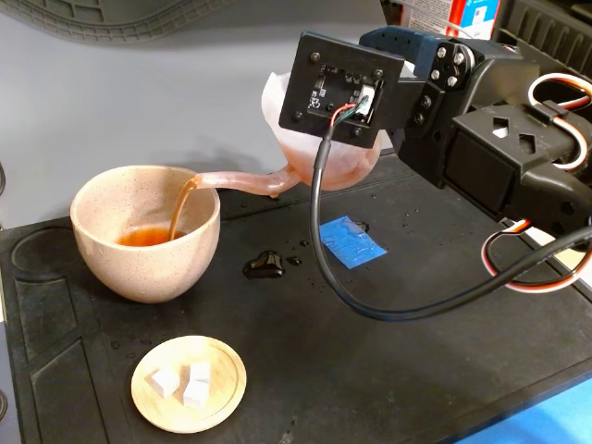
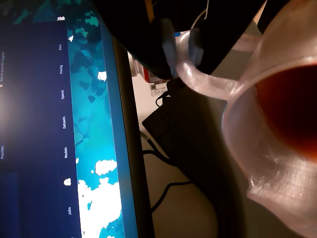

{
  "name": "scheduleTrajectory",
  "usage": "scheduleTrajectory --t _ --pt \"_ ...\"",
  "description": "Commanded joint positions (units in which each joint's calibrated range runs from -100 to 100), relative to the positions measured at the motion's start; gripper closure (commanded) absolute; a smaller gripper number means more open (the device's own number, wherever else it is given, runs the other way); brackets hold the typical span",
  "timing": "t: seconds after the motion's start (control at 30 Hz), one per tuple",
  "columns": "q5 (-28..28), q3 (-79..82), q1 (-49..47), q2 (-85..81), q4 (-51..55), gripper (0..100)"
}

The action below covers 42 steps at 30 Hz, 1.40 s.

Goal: Pick up a kettle and pour liquid into a cup.

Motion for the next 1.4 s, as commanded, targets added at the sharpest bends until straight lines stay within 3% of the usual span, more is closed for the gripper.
scheduleTrajectory --t 0.0,0.07,0.17,0.4,0.53,0.77,1.13,1.37 --pt "-0.5 -3.3 0.4 -3.0 0.1 99" --pt "-7.4 -3.3 1.0 -3.2 6.3 99" --pt "-16.1 -3.3 2.4 -3.1 7.2 99" --pt "-28.9 -1.5 4.8 -3.4 7.1 99" --pt "-28.9 6.0 6.3 -3.8 0.0 99" --pt "-31.1 8.1 5.8 -3.8 -0.4 99" --pt "-31.1 11.0 6.3 -3.8 0.5 99" --pt "-31.1 11.5 6.3 -7.0 7.7 99"
